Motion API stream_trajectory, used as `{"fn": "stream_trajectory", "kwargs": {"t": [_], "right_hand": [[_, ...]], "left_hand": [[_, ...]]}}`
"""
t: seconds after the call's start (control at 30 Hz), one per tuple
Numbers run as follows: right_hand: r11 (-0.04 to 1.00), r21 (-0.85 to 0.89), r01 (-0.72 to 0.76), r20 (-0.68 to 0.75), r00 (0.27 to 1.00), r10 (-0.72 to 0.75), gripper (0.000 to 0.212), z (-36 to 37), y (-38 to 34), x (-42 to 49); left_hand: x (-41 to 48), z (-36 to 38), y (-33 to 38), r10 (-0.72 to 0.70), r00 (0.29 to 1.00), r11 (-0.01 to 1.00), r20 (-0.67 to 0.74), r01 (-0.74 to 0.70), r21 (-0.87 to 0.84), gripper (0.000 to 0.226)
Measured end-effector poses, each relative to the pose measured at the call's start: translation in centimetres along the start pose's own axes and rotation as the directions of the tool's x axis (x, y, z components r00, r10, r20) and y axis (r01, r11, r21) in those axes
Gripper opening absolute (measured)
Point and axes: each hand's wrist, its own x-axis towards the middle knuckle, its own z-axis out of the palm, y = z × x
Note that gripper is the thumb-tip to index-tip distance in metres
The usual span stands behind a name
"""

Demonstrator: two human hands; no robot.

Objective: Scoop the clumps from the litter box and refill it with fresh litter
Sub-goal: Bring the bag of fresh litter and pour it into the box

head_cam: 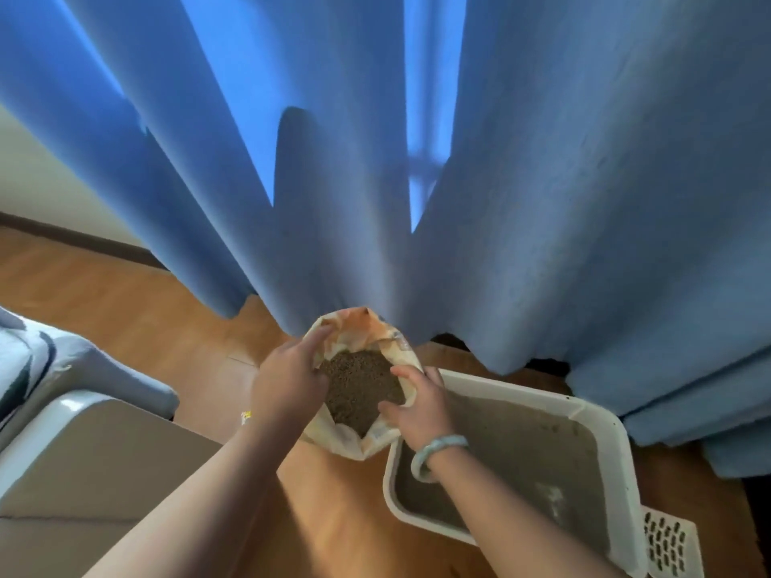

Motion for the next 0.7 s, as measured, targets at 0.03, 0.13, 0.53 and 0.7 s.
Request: {"fn": "stream_trajectory", "kwargs": {"t": [0.03, 0.13, 0.53, 0.7], "right_hand": [[1.0, 0.005, 0.008, 0.018, 1.0, -0.008, 0.042, 0.8, 1.0, 0.9], [0.999, 0.044, 0.013, 0.076, 0.997, -0.016, 0.043, 2.5, 4.2, 3.3], [0.999, 0.047, -0.008, 0.222, 0.975, -0.002, 0.055, 1.0, 11.7, 5.0], [0.998, -0.051, -0.021, 0.23, 0.973, 0.032, 0.058, 0.2, 12.6, 5.6]], "left_hand": [[0.3, 1.0, -0.6, 0.005, 1.0, 1.0, -0.017, -0.005, 0.015, 0.073], [0.5, 4.7, -2.7, 0.015, 0.999, 1.0, -0.03, -0.015, -0.014, 0.073], [-1.9, 12.2, -2.3, 0.04, 0.994, 0.968, -0.101, -0.064, -0.241, 0.074], [-1.3, 13.5, -0.9, 0.136, 0.989, 0.964, -0.051, -0.144, -0.225, 0.077]]}}
